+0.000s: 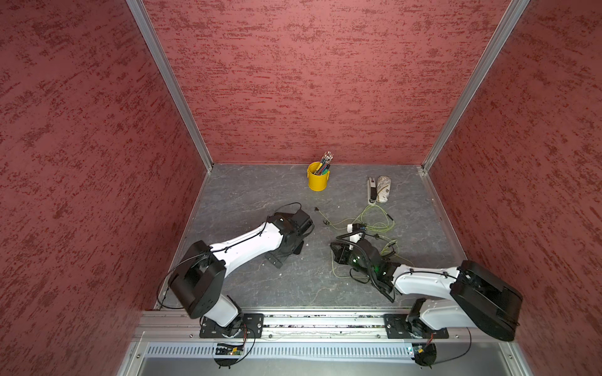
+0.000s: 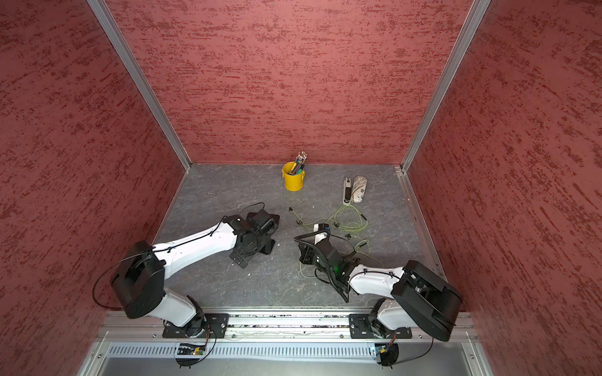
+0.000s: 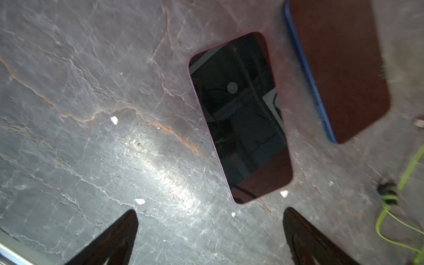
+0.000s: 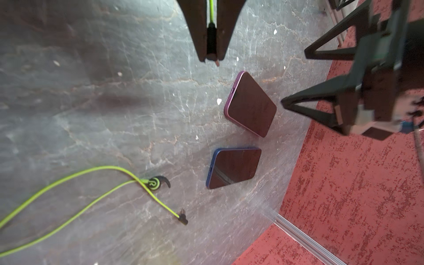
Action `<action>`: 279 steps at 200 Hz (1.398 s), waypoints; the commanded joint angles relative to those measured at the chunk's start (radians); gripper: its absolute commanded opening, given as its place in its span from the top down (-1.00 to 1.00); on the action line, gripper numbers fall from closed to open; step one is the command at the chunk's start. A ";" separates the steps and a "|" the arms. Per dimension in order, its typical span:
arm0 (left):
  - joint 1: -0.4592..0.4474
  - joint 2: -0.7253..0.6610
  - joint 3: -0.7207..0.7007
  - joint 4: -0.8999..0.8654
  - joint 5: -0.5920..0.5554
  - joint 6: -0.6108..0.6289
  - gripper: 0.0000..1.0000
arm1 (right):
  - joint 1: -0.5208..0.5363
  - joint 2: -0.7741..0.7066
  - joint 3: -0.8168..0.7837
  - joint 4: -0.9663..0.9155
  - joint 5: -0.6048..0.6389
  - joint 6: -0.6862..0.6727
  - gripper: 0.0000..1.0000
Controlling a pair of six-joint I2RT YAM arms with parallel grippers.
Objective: Plug wired earphones into phones
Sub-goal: Pick up the phone at the center of the board.
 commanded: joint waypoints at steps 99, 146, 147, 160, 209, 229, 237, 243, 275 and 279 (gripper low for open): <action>0.095 0.205 0.166 -0.033 0.066 0.043 -0.99 | 0.017 -0.058 -0.066 0.053 -0.042 0.041 0.90; 0.113 0.278 0.211 -0.038 0.069 0.048 -0.99 | 0.019 -0.083 -0.055 -0.004 -0.020 0.026 0.90; 0.113 0.279 0.211 -0.038 0.070 0.049 -0.99 | 0.019 -0.084 -0.055 -0.005 -0.020 0.025 0.90; 0.115 0.298 0.219 -0.041 0.074 0.049 -0.99 | 0.019 -0.087 -0.054 -0.010 -0.017 0.022 0.90; 0.130 0.344 0.234 -0.026 0.087 0.043 -0.99 | 0.021 -0.087 -0.049 -0.034 -0.007 0.017 0.90; 0.130 0.355 0.236 -0.027 0.085 0.036 -1.00 | 0.022 -0.091 -0.051 -0.045 -0.001 0.014 0.90; 0.131 0.362 0.236 -0.022 0.086 0.038 -0.99 | 0.022 -0.092 -0.055 -0.047 0.000 0.015 0.90; 0.131 0.367 0.239 -0.023 0.089 0.041 -0.99 | 0.022 -0.094 -0.056 -0.045 0.000 0.016 0.90; 0.127 0.387 0.244 -0.023 0.099 0.035 -0.99 | 0.025 -0.093 -0.062 -0.041 0.000 0.021 0.91; 0.126 0.390 0.242 -0.022 0.099 0.034 -0.99 | 0.025 -0.093 -0.062 -0.040 0.000 0.022 0.91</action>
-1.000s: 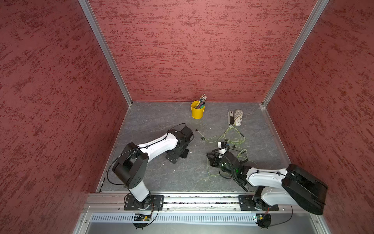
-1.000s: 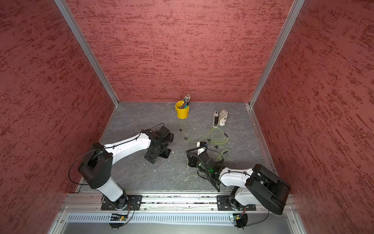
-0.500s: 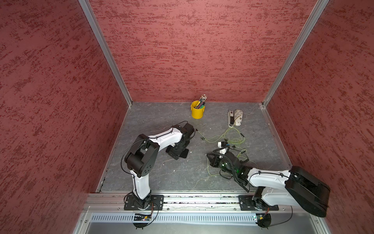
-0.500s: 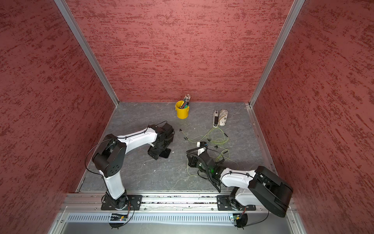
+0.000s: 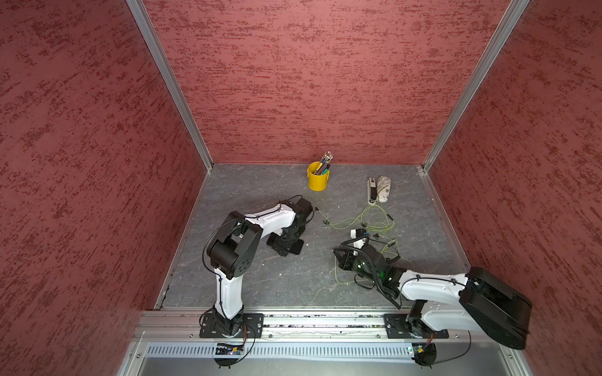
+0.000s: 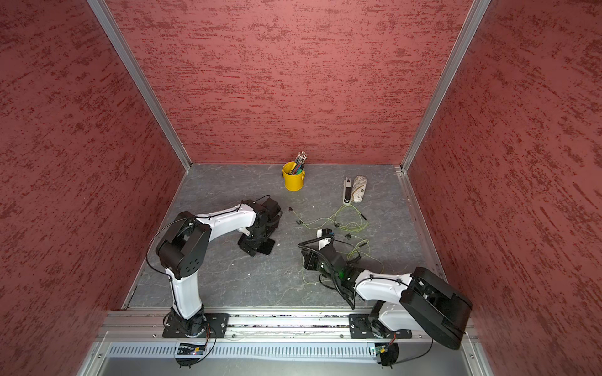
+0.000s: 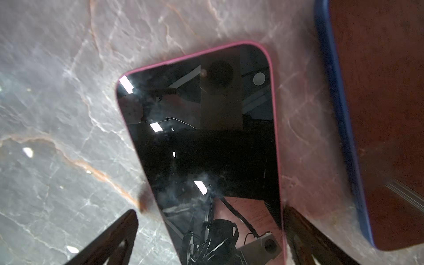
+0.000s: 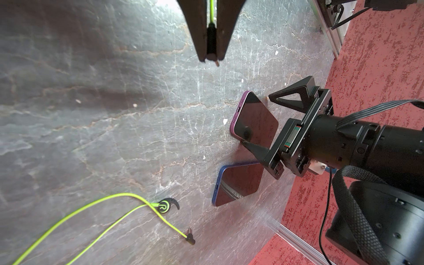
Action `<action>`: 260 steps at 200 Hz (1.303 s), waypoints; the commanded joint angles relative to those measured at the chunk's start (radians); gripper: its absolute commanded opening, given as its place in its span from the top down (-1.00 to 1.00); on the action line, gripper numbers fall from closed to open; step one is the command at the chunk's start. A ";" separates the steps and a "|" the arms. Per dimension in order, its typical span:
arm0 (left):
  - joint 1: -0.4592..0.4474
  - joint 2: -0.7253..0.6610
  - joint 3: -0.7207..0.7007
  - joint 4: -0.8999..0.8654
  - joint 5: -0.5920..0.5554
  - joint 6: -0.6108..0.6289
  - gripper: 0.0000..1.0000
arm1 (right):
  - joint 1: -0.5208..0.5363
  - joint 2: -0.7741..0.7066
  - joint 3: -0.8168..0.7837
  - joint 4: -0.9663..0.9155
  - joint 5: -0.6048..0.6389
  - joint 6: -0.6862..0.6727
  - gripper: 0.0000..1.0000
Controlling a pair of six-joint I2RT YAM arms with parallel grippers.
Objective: Plug wired earphones into phones
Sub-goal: Pick up the phone at the center of the board.
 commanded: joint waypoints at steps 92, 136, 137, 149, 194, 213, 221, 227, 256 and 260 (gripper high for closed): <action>-0.016 0.044 -0.033 0.044 0.074 -0.050 -0.83 | 0.024 0.016 -0.004 0.045 -0.010 0.036 0.91; -0.019 0.038 -0.035 0.038 0.075 -0.051 -0.64 | 0.032 0.027 -0.008 0.061 -0.006 0.045 0.91; -0.019 0.037 -0.036 0.038 0.074 -0.052 -0.63 | 0.032 0.027 -0.008 0.062 -0.006 0.045 0.91; -0.019 0.030 -0.037 0.034 0.072 -0.054 -0.59 | 0.034 0.030 -0.009 0.070 -0.007 0.047 0.91; -0.018 -0.021 -0.047 0.046 0.089 -0.062 -0.55 | 0.037 0.064 -0.018 0.158 -0.021 0.052 0.92; -0.018 -0.060 -0.055 0.067 0.109 -0.066 -0.55 | 0.039 0.095 -0.018 0.225 -0.040 0.058 0.96; -0.017 -0.077 -0.059 0.071 0.114 -0.072 -0.55 | 0.039 0.110 -0.017 0.256 -0.046 0.063 0.97; -0.018 -0.090 -0.060 0.070 0.117 -0.080 -0.56 | 0.041 0.123 -0.016 0.277 -0.050 0.066 0.97; -0.017 -0.146 -0.095 0.125 0.160 -0.115 -0.55 | 0.052 0.205 0.013 0.323 -0.047 0.083 0.96; -0.017 -0.152 -0.101 0.133 0.168 -0.120 -0.54 | 0.054 0.219 0.018 0.330 -0.047 0.086 0.96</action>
